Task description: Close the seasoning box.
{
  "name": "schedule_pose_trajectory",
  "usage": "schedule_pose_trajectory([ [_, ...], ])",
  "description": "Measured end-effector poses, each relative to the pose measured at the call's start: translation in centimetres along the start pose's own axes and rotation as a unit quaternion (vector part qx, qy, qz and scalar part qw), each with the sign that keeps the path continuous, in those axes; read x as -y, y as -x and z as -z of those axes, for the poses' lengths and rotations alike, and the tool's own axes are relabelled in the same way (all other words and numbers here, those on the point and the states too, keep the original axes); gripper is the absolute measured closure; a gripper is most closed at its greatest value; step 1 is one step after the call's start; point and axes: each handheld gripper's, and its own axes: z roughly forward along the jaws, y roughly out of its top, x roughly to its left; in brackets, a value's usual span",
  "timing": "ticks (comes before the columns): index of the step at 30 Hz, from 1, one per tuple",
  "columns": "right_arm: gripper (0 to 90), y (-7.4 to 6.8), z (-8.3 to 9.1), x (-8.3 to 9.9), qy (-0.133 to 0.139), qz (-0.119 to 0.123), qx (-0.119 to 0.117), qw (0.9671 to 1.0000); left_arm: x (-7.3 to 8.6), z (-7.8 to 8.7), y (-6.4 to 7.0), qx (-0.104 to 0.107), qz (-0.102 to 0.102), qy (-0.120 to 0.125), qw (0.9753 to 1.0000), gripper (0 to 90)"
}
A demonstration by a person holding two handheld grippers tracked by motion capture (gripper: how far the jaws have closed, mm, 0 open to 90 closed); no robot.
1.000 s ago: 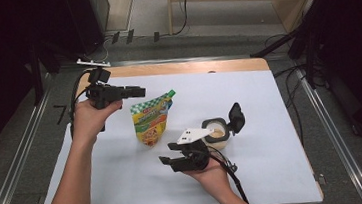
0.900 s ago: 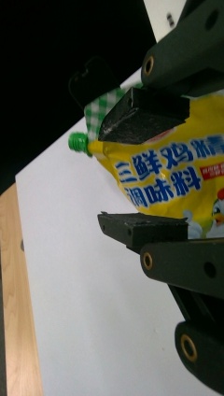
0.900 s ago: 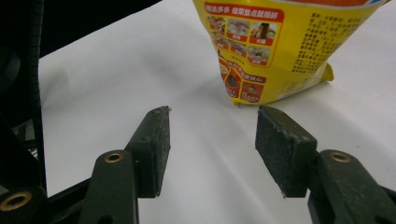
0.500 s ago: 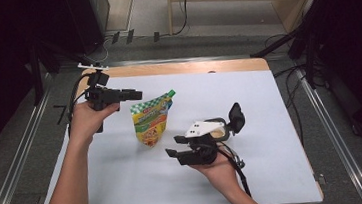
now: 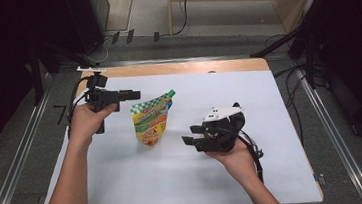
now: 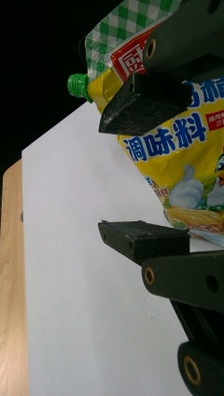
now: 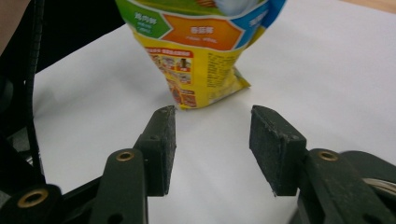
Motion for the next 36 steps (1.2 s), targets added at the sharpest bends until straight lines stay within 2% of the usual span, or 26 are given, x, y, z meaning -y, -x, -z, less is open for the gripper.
schedule_pose_trajectory([
  [8,51.9,0.8,2.0,-0.5,0.002,0.001,0.015,0.9999,0.2,-0.2,0.1,0.005,-0.002,-0.007,1.0,44.6],
  [19,53.4,2.4,4.5,-0.7,0.018,-0.012,0.029,0.9994,0.3,-0.5,0.3,0.01,-0.005,-0.013,0.9999,43.4],
  [22,56.2,3.0,5.4,-0.7,0.022,-0.016,0.038,0.9989,0.3,-0.5,0.5,0.017,-0.01,-0.01,0.9998,42.8],
  [27,59.4,3.8,6.3,-0.7,0.028,-0.023,0.049,0.9982,0.3,-0.6,0.5,0.017,-0.016,-0.013,0.9996,42.6],
  [28,62.5,4.2,6.8,-0.6,0.03,-0.03,0.051,0.9978,0.4,-0.7,0.5,0.016,-0.014,-0.014,0.9997,42.6],
  [30,63.7,4.4,7.1,-0.6,0.031,-0.031,0.053,0.9976,0.4,-0.7,0.5,0.018,-0.013,-0.016,0.9996,42.7],
  [32,66.8,4.8,7.7,-0.6,0.03,-0.035,0.061,0.9971,0.4,-0.7,0.7,0.031,-0.013,-0.012,0.9994,42.6],
  [35,69.2,5.0,8.1,-0.6,0.031,-0.036,0.063,0.9969,0.4,-0.7,0.8,0.028,-0.018,-0.013,0.9994,42.6],
  [36,72.6,5.2,8.5,-0.6,0.031,-0.035,0.066,0.9968,0.4,-0.8,0.8,0.029,-0.018,-0.014,0.9993,42.7],
])
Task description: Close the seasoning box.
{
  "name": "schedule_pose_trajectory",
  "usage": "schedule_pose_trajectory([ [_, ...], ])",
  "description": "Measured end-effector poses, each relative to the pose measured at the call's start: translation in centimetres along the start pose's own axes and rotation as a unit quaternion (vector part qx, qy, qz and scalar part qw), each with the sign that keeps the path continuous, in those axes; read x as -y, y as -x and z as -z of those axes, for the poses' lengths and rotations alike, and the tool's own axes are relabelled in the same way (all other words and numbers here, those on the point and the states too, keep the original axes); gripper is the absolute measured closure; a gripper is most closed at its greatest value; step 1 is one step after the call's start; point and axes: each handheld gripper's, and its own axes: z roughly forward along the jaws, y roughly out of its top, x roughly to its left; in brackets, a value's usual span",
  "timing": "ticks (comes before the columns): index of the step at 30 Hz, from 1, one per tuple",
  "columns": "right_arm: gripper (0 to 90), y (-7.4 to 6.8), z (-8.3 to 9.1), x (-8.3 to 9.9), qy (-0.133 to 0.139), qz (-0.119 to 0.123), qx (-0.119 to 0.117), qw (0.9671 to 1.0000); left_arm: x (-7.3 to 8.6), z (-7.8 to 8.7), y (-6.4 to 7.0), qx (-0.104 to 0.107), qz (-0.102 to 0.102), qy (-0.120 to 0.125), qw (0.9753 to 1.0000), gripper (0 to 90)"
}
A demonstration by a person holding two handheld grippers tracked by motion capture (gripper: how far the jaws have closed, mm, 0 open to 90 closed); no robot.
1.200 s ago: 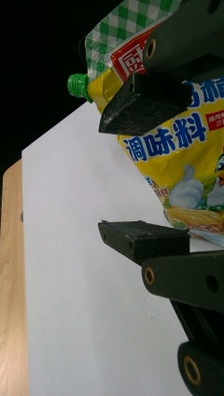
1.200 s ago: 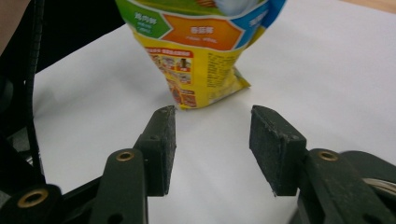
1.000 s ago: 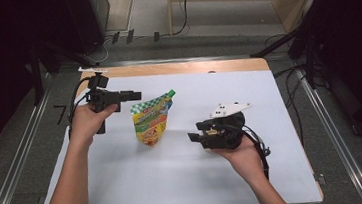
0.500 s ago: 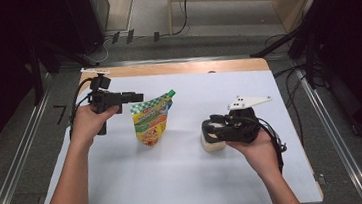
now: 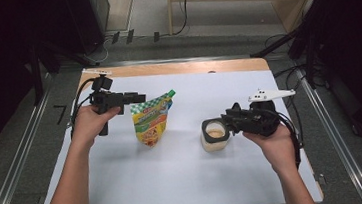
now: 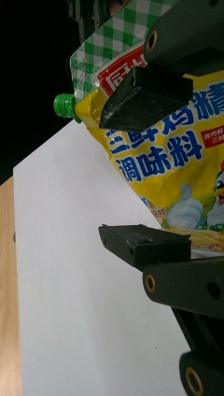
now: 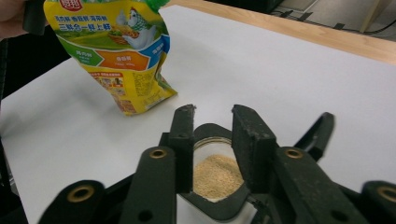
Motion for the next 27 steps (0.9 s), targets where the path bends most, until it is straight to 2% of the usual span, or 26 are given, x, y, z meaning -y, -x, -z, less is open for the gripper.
schedule_pose_trajectory([
  [1,72.6,0.0,0.0,0.0,0.0,0.0,0.0,1.0,0.0,0.0,0.0,0.0,0.0,0.0,1.0,42.6],
  [4,82.0,0.5,0.8,-0.1,0.002,-0.005,0.006,1.0,0.0,0.0,-0.1,-0.003,0.0,-0.003,1.0,42.6],
  [6,85.2,0.8,1.2,-0.1,0.003,-0.007,0.011,0.9999,0.0,-0.1,-0.1,-0.004,0.001,-0.003,1.0,42.7],
  [12,90.0,1.7,2.6,-0.1,0.007,-0.014,0.028,0.9995,0.0,-0.1,-0.1,-0.004,0.001,-0.004,1.0,42.7],
  [18,90.0,2.4,3.7,-0.1,0.017,-0.019,0.041,0.9988,0.1,-0.1,-0.1,-0.004,-0.001,-0.006,1.0,43.0],
  [22,90.0,3.0,4.1,0.2,0.016,-0.027,0.058,0.9978,0.1,-0.2,-0.2,-0.007,-0.001,-0.008,0.9999,43.0],
  [27,90.0,3.7,3.8,0.6,0.013,-0.038,0.062,0.9972,0.1,-0.3,-0.2,-0.007,-0.001,-0.009,0.9999,42.7],
])
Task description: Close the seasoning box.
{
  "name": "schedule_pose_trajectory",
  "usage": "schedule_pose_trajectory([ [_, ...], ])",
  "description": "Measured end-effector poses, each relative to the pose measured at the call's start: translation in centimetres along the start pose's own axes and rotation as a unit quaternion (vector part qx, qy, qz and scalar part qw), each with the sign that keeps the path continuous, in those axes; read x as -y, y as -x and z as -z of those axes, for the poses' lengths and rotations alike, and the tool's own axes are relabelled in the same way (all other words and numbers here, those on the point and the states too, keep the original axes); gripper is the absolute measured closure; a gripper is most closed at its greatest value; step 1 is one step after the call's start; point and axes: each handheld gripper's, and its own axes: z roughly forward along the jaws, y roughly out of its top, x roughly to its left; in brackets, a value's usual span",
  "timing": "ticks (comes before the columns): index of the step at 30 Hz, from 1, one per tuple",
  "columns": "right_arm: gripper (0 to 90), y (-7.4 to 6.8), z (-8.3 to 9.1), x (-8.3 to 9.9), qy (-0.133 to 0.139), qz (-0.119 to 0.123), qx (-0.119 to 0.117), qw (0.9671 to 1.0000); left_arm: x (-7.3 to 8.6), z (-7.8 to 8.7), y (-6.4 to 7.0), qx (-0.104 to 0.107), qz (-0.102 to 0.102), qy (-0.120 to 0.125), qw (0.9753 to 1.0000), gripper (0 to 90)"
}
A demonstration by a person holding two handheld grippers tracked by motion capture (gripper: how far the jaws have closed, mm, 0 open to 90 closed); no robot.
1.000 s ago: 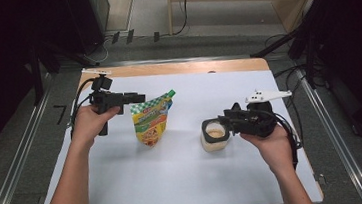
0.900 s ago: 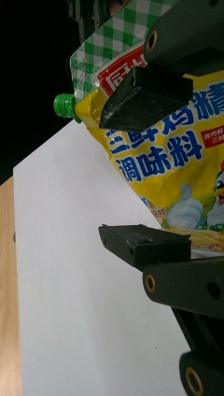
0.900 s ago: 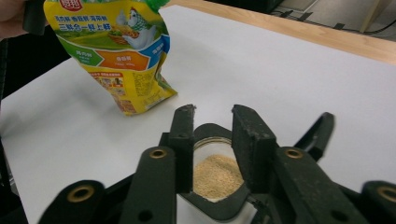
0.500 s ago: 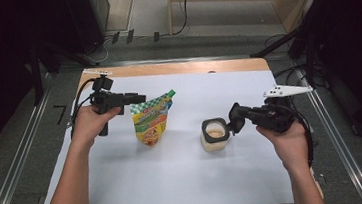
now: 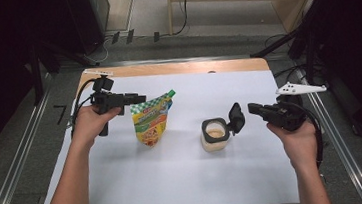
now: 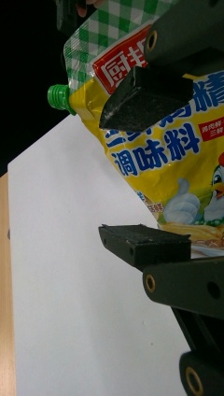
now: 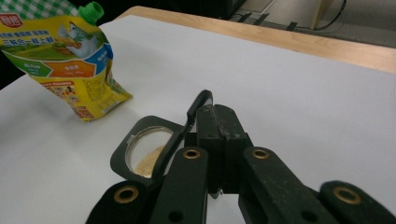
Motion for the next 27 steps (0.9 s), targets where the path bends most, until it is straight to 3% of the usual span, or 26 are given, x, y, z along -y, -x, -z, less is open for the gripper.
schedule_pose_trajectory([
  [11,90.0,0.1,-2.9,1.3,-0.033,-0.011,-0.016,0.9993,0.0,0.0,0.0,0.001,0.001,0.0,1.0,42.4],
  [20,90.0,0.1,-3.9,1.9,-0.041,-0.025,-0.026,0.9985,0.0,-0.1,0.0,0.001,0.001,-0.003,1.0,42.0],
  [27,90.0,-0.4,-4.5,2.0,-0.044,-0.022,-0.036,0.9981,0.0,-0.1,0.0,0.001,0.001,-0.003,1.0,42.0],
])
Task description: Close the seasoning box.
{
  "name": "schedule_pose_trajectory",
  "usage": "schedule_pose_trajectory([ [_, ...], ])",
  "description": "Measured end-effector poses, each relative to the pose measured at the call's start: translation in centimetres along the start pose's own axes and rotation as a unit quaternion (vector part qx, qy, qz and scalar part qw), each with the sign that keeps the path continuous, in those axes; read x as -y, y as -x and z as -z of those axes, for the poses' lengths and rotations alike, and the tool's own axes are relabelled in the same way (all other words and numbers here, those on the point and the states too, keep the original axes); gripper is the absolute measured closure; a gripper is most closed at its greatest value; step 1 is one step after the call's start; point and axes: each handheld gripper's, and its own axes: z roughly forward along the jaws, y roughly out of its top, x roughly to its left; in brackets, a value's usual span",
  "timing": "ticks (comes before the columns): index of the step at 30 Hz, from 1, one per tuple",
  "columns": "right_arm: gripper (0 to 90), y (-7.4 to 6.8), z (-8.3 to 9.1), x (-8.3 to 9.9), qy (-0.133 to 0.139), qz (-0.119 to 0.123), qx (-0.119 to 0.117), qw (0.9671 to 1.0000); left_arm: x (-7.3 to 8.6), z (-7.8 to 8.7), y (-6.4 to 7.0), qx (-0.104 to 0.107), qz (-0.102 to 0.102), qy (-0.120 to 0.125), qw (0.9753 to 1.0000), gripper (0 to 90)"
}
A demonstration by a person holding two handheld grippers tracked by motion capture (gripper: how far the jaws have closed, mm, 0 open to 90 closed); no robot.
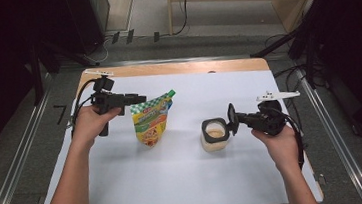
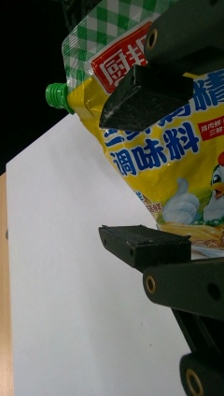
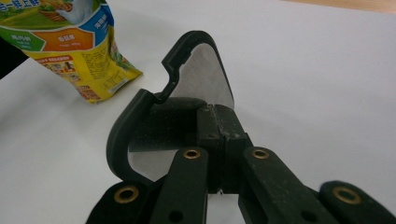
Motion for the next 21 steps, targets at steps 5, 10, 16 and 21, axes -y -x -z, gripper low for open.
schedule_pose_trajectory([
  [5,90.0,-0.4,-0.3,0.0,-0.001,0.011,-0.001,0.9999,0.0,0.0,0.0,-0.001,0.0,0.0,1.0,42.0],
  [10,90.0,-0.8,-0.5,-0.1,-0.001,0.016,-0.005,0.9999,0.0,0.0,-0.1,0.0,0.001,-0.001,1.0,42.0],
  [16,90.0,-1.3,-0.7,-0.2,-0.001,0.021,-0.014,0.9997,0.1,0.1,-0.2,-0.005,-0.005,-0.001,1.0,42.7],
  [21,90.0,-1.9,-1.1,-0.3,-0.007,0.029,-0.02,0.9993,0.1,0.0,-0.1,-0.004,-0.003,-0.001,1.0,42.5],
])
